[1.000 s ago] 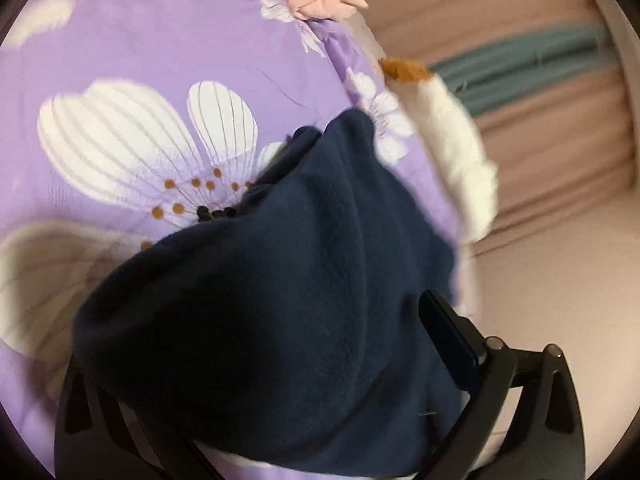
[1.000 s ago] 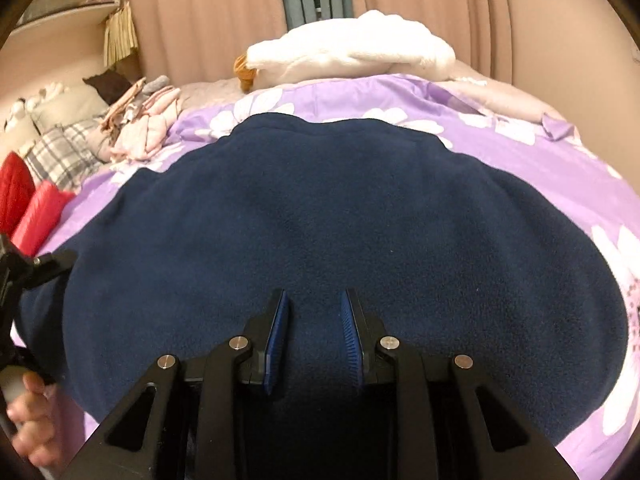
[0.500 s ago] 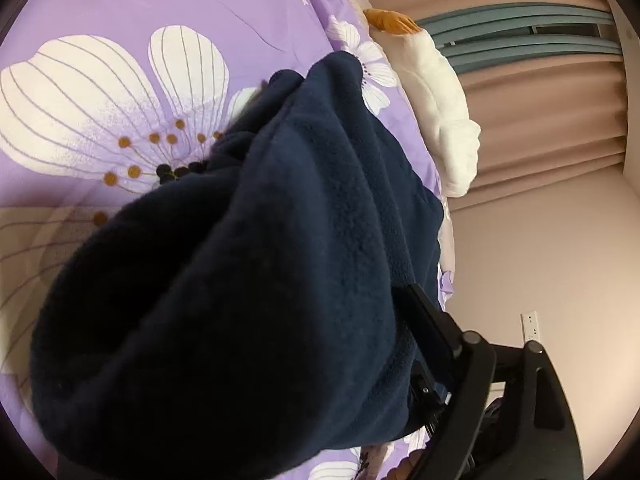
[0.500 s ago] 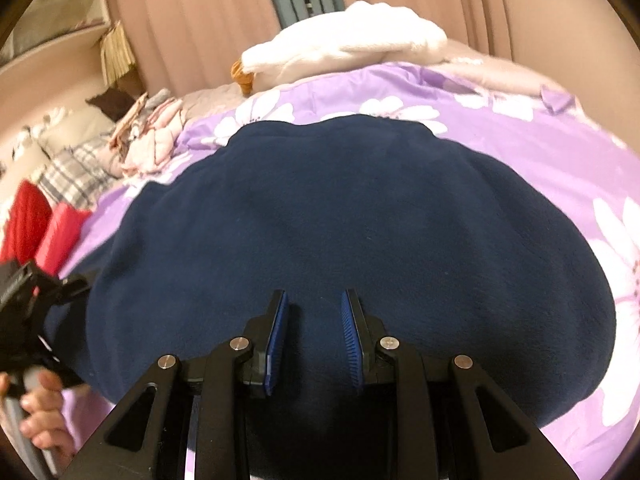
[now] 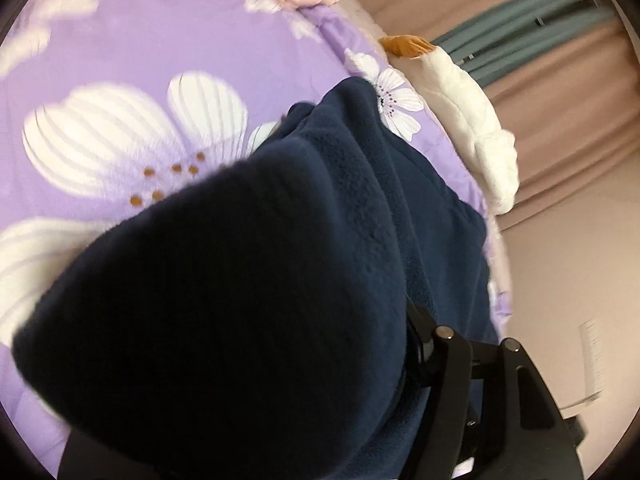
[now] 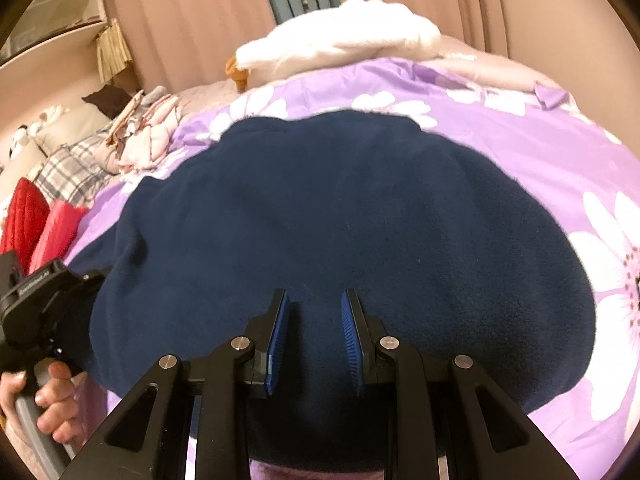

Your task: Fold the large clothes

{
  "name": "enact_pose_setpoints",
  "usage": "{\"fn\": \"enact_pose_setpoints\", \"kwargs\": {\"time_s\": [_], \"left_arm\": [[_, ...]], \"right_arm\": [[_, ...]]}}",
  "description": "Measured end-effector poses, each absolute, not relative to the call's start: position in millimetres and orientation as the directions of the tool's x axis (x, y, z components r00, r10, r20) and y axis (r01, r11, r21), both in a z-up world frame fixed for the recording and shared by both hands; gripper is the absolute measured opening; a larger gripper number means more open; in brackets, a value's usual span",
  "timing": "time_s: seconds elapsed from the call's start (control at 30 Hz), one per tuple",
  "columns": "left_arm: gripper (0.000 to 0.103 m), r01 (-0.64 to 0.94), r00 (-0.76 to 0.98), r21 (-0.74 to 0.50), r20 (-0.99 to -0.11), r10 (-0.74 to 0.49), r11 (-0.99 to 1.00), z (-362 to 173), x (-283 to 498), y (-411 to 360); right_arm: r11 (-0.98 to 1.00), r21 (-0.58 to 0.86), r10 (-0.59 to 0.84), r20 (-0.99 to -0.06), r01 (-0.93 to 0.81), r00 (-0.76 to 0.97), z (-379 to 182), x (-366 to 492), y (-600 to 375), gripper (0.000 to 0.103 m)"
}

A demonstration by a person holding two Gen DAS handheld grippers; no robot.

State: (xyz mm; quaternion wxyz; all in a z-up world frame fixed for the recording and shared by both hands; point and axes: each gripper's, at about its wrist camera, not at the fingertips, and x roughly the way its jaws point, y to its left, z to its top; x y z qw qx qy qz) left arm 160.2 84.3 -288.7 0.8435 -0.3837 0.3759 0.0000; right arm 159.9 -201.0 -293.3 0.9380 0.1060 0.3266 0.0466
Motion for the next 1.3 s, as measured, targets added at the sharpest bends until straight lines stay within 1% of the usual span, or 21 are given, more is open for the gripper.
{"fn": "enact_pose_setpoints", "kwargs": {"time_s": [0.07,0.1,0.13,0.2,0.23,0.3,0.33,0.4,0.57,0.67,0.73,0.9,0.93,1.03,1.1,1.2,1.27,1.3], "left_arm": [[0.062,-0.272,0.732,-0.585,-0.642,-0.23,0.764,-279,161,75],[0.061,-0.263,0.741,-0.567,-0.637,-0.213,0.781,-275,162,71],[0.061,-0.253,0.748,-0.558,-0.631,-0.205,0.79,-272,162,69],[0.06,-0.225,0.77,-0.565,-0.602,-0.211,0.793,-265,160,68],[0.06,-0.211,0.779,-0.58,-0.586,-0.223,0.787,-264,158,68],[0.06,-0.177,0.795,-0.608,-0.552,-0.252,0.774,-258,155,70],[0.06,-0.167,0.796,-0.609,-0.547,-0.258,0.775,-257,158,69],[0.06,-0.163,0.795,-0.596,-0.551,-0.253,0.786,-257,161,68],[0.06,-0.224,0.777,-0.574,-0.593,-0.212,0.788,-268,165,65],[0.06,-0.273,0.735,-0.538,-0.651,-0.188,0.798,-278,170,64],[0.061,-0.274,0.711,-0.517,-0.677,-0.191,0.811,-283,174,63],[0.067,-0.275,0.705,-0.611,-0.653,-0.277,0.742,-299,175,78],[0.067,-0.278,0.708,-0.636,-0.642,-0.294,0.72,-302,174,82],[0.067,-0.259,0.713,-0.628,-0.637,-0.293,0.734,-301,172,80],[0.067,-0.25,0.72,-0.589,-0.644,-0.26,0.768,-298,170,73],[0.065,-0.238,0.737,-0.516,-0.647,-0.193,0.823,-294,166,62],[0.065,-0.237,0.744,-0.498,-0.645,-0.174,0.834,-294,167,61],[0.064,-0.238,0.746,-0.493,-0.645,-0.168,0.837,-294,167,61]], "right_arm": [[0.989,0.15,0.101,-0.59,-0.014,0.801,-296,159,-189,0.025],[0.996,0.083,0.057,-0.585,-0.01,0.809,-298,159,-180,0.025],[0.999,0.037,0.028,-0.583,-0.008,0.812,-298,158,-172,0.027],[1.0,0.011,0.013,-0.582,-0.007,0.813,-298,158,-169,0.028],[1.0,0.028,0.025,-0.583,-0.011,0.812,-298,158,-172,0.028],[0.993,0.115,0.092,-0.579,-0.031,0.81,-297,158,-185,0.028],[0.988,0.149,0.121,-0.577,-0.042,0.808,-297,158,-191,0.028],[0.983,0.171,0.15,-0.573,-0.061,0.806,-297,158,-196,0.028],[0.985,0.154,0.151,-0.559,-0.077,0.816,-297,149,-192,0.028],[0.985,0.157,0.153,-0.56,-0.077,0.814,-293,145,-194,0.028],[0.982,0.173,0.157,-0.569,-0.07,0.807,-288,140,-198,0.028],[0.943,0.332,0.203,-0.571,-0.003,0.795,-287,141,-222,0.028],[0.94,0.341,0.204,-0.57,0.003,0.796,-286,142,-223,0.028],[0.945,0.323,0.152,-0.559,0.045,0.815,-280,140,-224,0.028],[0.95,0.304,0.119,-0.554,0.067,0.824,-278,140,-222,0.028],[0.952,0.296,0.112,-0.579,0.08,0.807,-284,150,-216,0.029],[0.959,0.273,0.097,-0.583,0.082,0.807,-287,154,-211,0.033],[0.964,0.256,0.094,-0.585,0.073,0.805,-288,155,-207,0.038]]}}
